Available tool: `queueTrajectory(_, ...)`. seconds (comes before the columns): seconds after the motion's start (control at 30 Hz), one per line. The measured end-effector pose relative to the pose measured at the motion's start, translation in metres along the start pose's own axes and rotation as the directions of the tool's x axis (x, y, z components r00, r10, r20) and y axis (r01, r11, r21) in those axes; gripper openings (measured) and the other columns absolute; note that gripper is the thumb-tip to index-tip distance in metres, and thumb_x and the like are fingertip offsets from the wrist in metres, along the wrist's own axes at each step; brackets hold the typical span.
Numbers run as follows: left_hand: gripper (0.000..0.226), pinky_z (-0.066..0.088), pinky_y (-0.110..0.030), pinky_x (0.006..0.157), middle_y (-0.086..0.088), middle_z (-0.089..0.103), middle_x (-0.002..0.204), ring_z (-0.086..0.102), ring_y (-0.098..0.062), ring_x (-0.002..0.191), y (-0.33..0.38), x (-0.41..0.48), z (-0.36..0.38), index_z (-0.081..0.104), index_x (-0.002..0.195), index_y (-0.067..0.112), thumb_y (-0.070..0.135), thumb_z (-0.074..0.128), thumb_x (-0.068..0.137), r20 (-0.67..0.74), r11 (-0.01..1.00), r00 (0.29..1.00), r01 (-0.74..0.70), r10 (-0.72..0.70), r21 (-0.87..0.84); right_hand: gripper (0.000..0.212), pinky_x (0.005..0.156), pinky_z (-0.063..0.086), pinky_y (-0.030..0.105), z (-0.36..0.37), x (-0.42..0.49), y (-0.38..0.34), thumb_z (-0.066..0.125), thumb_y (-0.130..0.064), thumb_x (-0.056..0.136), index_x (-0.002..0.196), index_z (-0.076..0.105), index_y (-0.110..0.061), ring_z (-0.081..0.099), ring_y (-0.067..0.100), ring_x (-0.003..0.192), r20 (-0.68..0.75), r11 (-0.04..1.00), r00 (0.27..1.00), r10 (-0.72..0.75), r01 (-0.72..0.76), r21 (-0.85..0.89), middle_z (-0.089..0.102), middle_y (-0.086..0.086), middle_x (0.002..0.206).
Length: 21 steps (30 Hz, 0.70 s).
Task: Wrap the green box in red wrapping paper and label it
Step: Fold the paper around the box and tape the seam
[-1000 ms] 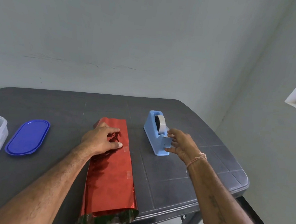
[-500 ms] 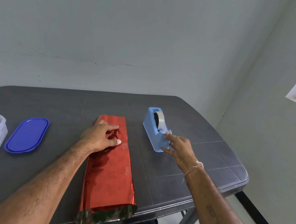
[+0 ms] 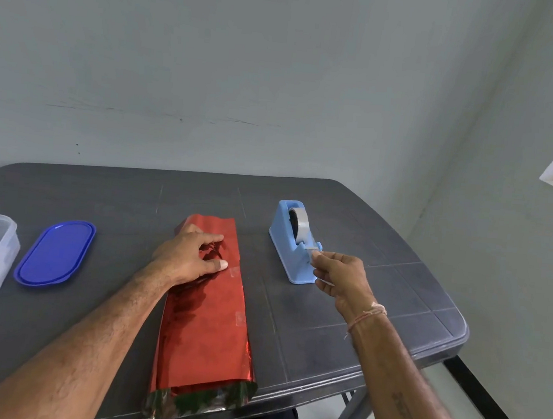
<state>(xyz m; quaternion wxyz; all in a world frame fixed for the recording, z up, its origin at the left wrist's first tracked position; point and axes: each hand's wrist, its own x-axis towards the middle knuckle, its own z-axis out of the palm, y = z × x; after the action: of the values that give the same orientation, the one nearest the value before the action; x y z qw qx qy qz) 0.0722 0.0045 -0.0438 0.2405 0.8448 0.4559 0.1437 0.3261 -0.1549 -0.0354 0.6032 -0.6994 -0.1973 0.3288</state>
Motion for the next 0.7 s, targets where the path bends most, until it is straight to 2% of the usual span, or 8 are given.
queueTrajectory(0.27, 0.068, 0.046, -0.037, 0.101, 0.011, 0.042, 0.137, 0.052, -0.012, 0.122, 0.000, 0.000, 0.000, 0.051, 0.147, 0.039, 0.054, 0.076, 0.085, 0.004, 1.000, 1.000, 0.001, -0.001, -0.017, 0.021, 0.075, 0.062, 0.030, 0.003, -0.001, 0.003, 0.079, -0.016, 0.089, 0.103, 0.072, -0.002, 0.064, 0.014, 0.072, 0.015, 0.985, 0.997, 0.077, -0.078, 0.151, 0.071, 0.010, 0.086)
queueTrajectory(0.5, 0.068, 0.045, -0.037, 0.102, 0.010, 0.042, 0.140, 0.052, -0.014, 0.124, 0.001, 0.000, 0.000, 0.051, 0.147, 0.038, 0.053, 0.076, 0.086, 0.003, 1.000, 1.000, 0.006, -0.005, -0.013, 0.020, 0.091, 0.056, 0.042, 0.008, -0.007, 0.013, 0.080, -0.025, 0.089, 0.098, 0.068, -0.012, 0.064, 0.020, 0.089, 0.004, 0.952, 0.986, 0.164, -0.160, 0.261, 0.069, 0.006, 0.102)
queueTrajectory(0.6, 0.068, 0.045, -0.039, 0.103, 0.010, 0.042, 0.140, 0.052, -0.014, 0.125, 0.001, 0.000, 0.000, 0.051, 0.147, 0.039, 0.053, 0.076, 0.086, 0.006, 1.000, 1.000, 0.010, -0.009, -0.016, 0.018, 0.087, 0.056, 0.039, 0.011, -0.006, 0.018, 0.080, -0.023, 0.089, 0.098, 0.070, -0.011, 0.068, 0.022, 0.097, 0.016, 0.935, 0.986, 0.167, -0.164, 0.315, 0.073, 0.008, 0.104)
queueTrajectory(0.7, 0.067, 0.046, -0.039, 0.103, 0.010, 0.042, 0.141, 0.051, -0.014, 0.125, 0.001, -0.001, 0.000, 0.051, 0.147, 0.039, 0.053, 0.076, 0.086, 0.005, 1.000, 1.000, 0.009, -0.009, -0.016, 0.023, 0.077, 0.060, 0.033, 0.014, -0.005, 0.025, 0.081, -0.020, 0.087, 0.104, 0.073, -0.007, 0.070, 0.017, 0.082, 0.015, 0.907, 0.989, 0.149, -0.143, 0.397, 0.076, 0.008, 0.095)
